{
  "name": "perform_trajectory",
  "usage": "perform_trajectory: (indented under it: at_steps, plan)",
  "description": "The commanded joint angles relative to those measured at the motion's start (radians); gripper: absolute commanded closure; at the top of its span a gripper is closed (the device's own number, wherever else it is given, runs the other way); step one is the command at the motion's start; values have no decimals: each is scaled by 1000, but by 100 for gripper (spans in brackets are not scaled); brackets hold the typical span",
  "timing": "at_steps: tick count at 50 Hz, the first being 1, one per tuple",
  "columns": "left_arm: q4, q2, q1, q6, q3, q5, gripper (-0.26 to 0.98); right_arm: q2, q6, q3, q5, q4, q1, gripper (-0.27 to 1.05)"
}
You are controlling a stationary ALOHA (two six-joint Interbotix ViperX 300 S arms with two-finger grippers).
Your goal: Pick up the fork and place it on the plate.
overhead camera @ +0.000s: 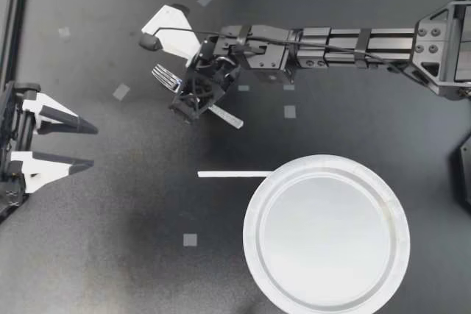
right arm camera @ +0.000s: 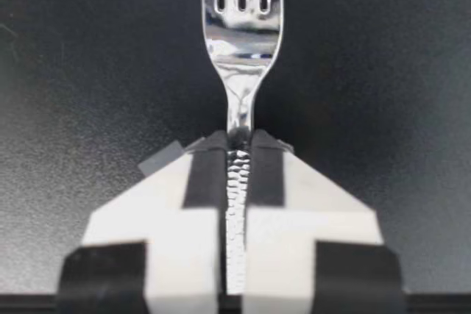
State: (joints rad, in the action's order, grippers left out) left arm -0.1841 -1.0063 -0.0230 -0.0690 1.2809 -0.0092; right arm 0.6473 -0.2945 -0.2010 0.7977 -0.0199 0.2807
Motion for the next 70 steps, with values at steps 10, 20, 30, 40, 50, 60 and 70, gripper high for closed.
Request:
perform_trajectory:
  at_steps: [10, 20, 30, 40, 50, 60, 70]
  plan:
    - [3, 54, -3, 11, 40, -259, 8, -305, 89, -72, 32, -3, 3, 84]
    - [5, 173, -3, 38, 63, -551, 8, -460, 236, -69, -75, -20, -43, 84]
    - [9, 301, -3, 155, 20, -759, 8, -566, 387, 31, -377, -28, -150, 84]
    - [15, 420, -3, 219, -83, -798, 8, -667, 408, 305, -807, -29, -229, 84]
    - [37, 485, -3, 222, -126, -815, 8, -710, 400, 526, -1238, -18, -249, 84]
    - [38, 511, -3, 215, -144, -874, 8, -661, 402, 540, -1373, 6, -276, 84]
    - [44, 543, -3, 202, -166, -877, 8, -611, 397, 535, -1506, 34, -288, 84]
